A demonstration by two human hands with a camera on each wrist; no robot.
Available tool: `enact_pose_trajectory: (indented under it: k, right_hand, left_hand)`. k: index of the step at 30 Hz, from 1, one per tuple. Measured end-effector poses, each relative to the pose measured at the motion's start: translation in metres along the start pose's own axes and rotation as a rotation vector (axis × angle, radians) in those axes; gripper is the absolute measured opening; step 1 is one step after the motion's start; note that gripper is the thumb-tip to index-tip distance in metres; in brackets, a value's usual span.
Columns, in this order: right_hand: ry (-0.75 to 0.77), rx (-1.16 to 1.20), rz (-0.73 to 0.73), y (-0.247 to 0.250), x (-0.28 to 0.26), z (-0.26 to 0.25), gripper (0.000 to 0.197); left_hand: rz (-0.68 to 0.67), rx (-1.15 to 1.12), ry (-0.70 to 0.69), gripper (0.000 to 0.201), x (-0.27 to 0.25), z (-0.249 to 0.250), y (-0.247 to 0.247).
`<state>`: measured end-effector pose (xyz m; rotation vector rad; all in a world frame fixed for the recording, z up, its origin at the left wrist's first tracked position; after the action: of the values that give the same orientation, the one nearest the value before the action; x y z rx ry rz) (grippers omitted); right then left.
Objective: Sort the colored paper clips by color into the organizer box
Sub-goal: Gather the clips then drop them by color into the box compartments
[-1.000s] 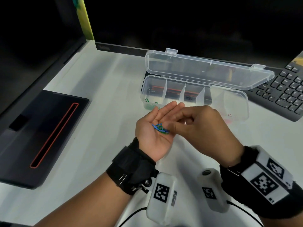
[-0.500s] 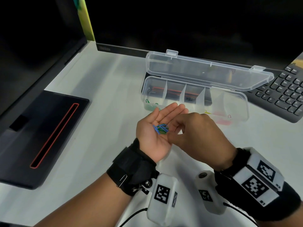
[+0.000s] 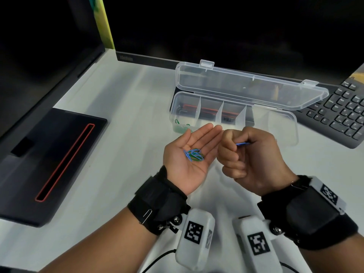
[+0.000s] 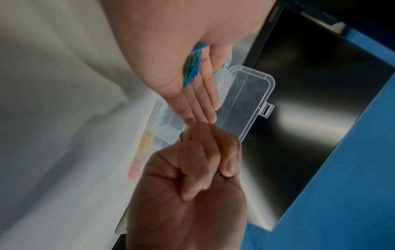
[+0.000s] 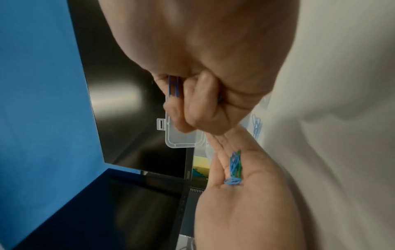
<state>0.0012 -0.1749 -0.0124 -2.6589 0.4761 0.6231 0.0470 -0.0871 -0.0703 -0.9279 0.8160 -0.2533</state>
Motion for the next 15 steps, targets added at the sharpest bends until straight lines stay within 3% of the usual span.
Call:
enact_pose_trajectory:
  k: [6, 9, 11, 15]
  right_hand:
    - [0.238, -0.456, 0.163, -0.005, -0.001, -0.007, 0.024]
    - [0.529, -0.879, 0.18, -0.015, -0.005, -0.013, 0.017]
    - [0.642, -1.142, 0.181, -0.023, -0.005, -0.01, 0.007]
    - [0.69, -1.211, 0.222, -0.021, 0.0, -0.008, 0.008]
  left_hand:
    - [0.022, -0.018, -0.01, 0.042, 0.001, 0.0, 0.0]
    - [0.028, -0.007, -0.006, 0.044, 0.0, 0.0, -0.001]
    - [0.033, 0.0, -0.001, 0.044, -0.001, 0.0, -0.001]
    - [0.027, -0.008, 0.002, 0.043, -0.002, 0.0, -0.002]
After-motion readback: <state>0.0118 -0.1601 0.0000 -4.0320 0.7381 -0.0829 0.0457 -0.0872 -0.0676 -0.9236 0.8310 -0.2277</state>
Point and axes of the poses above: each hand's wrist, its own x-axis towards the middle knuckle, its own y-axis out of the back of the hand, z = x × y, the point moved 6 cm from there along x, towards the middle knuckle, and after that the axes turned 12 degrees about z, right-handed, at the moved point
